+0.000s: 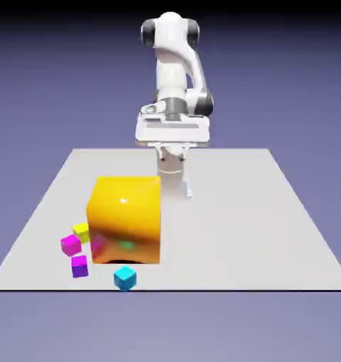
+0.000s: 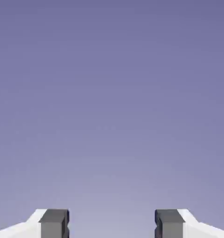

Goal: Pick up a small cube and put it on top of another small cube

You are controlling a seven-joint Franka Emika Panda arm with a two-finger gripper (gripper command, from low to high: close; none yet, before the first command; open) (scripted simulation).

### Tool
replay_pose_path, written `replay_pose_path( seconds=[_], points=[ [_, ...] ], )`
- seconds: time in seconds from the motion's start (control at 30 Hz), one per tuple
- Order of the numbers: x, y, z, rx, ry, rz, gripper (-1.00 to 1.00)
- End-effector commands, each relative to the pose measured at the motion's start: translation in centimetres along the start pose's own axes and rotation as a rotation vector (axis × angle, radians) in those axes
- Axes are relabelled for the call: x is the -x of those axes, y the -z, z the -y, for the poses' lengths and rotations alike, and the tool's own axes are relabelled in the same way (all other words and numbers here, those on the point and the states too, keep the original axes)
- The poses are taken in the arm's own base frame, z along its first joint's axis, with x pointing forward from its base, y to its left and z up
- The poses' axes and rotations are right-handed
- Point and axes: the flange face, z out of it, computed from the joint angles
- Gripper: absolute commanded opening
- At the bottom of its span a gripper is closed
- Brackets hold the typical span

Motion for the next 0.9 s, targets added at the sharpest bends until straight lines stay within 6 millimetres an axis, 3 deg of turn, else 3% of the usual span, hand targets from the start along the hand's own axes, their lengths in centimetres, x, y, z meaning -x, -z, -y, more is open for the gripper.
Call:
replay_pose_path(
  seconds=[0.0, 0.23, 0.5, 0.87],
  points=[
    [-0.6, -1.0, -0.3, 0.024, 0.000, 0.028, 0.00],
    [-4.1, -8.5, -3.7, 0.189, 0.006, 0.222, 0.00],
    [-6.8, -16.7, -9.5, 0.373, 0.034, 0.433, 0.00],
    [-9.2, -25.0, -18.8, 0.611, 0.108, 0.693, 0.00]
  ],
)
